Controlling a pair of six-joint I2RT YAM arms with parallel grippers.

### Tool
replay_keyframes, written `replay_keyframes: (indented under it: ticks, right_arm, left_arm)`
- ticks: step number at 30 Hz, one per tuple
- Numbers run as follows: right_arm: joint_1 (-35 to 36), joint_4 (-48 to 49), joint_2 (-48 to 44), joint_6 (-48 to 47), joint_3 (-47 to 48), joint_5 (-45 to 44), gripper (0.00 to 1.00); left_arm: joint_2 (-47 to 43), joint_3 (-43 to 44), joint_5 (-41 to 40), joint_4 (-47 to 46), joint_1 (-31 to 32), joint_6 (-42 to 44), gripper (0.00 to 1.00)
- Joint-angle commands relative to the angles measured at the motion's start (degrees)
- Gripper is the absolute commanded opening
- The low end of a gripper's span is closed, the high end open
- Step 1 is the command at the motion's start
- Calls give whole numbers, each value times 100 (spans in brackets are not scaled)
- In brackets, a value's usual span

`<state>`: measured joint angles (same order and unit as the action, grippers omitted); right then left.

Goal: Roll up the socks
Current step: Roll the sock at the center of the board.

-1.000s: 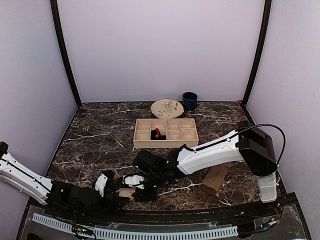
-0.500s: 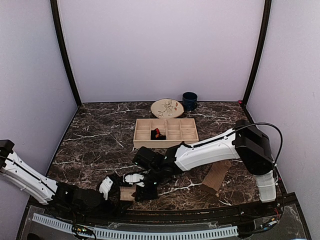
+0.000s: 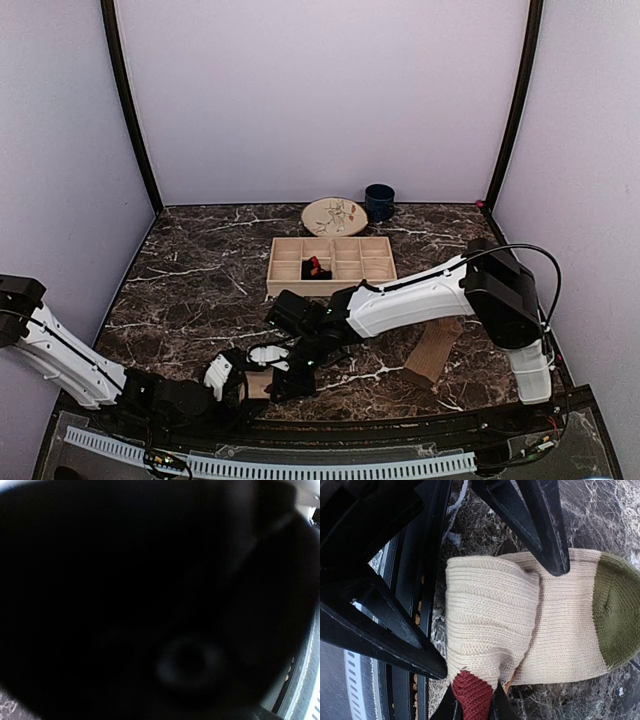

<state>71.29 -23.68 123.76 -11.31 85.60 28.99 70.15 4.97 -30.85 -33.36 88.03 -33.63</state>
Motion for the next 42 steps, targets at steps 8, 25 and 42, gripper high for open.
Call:
replay_keyframes:
  ticks: [8, 25, 42]
  right_arm:
    - [-15, -275, 183, 23, -140, 112, 10]
    - [-118, 188, 89, 278, -410, 49, 18]
    - [-189, 1280, -227, 660, -1185, -577, 39]
  left_arm:
    - [731, 98, 101, -481, 37, -80, 48]
    - [893, -198, -377, -727, 277, -908, 25]
    - [809, -212, -451, -526, 391, -1563, 21]
